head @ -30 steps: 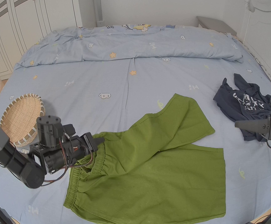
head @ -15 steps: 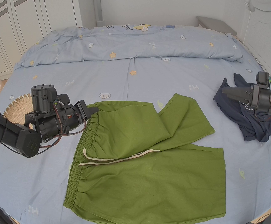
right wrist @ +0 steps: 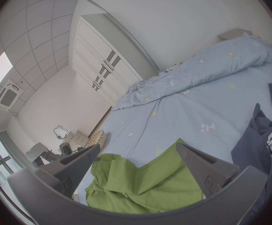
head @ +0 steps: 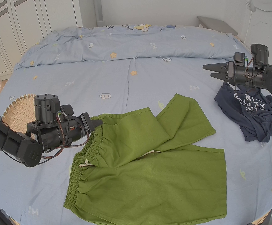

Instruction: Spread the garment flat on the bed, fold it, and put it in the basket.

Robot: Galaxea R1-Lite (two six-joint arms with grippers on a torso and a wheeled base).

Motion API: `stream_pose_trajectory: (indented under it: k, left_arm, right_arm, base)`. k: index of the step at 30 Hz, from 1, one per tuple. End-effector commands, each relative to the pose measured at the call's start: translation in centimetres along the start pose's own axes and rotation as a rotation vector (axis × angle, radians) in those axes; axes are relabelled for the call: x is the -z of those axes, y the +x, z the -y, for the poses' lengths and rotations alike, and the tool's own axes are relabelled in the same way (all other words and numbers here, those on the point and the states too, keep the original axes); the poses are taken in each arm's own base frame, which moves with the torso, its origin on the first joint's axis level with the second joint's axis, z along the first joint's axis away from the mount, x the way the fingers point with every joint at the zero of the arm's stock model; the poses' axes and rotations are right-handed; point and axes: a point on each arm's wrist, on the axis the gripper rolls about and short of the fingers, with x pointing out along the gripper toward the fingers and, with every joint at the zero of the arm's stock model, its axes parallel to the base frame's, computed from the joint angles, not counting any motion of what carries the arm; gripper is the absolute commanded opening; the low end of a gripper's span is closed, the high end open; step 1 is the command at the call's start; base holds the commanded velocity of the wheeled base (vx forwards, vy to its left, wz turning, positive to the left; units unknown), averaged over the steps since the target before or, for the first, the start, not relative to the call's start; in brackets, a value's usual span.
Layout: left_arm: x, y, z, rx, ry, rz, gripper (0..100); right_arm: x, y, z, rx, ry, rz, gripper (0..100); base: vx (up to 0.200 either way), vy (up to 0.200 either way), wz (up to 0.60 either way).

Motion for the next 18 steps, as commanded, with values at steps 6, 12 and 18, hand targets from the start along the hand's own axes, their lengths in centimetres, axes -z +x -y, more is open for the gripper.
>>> stream_pose_trajectory:
  k: [6,12,18]
  left_arm:
    - [2.7,0.4,0.4,0.006,0.002,-0.089,0]
    - [3.0,0.3,0.5,0.007,0.000,-0.100,0]
    - [3.0,0.3,0.4,0.003,-0.004,-0.099,0]
  right_arm:
    - [1.1,6.0,4.1,0.007,0.085,-0.140,100]
    - [0.4,6.4,4.3,0.039,0.044,-0.132,100]
    - [2.4,6.9,5.2,0.069,0.155,-0.266,100]
  base:
    - [0.000,0.000,0.00]
    - [0.000,0.000,0.00]
    - [0.000,0.000,0.00]
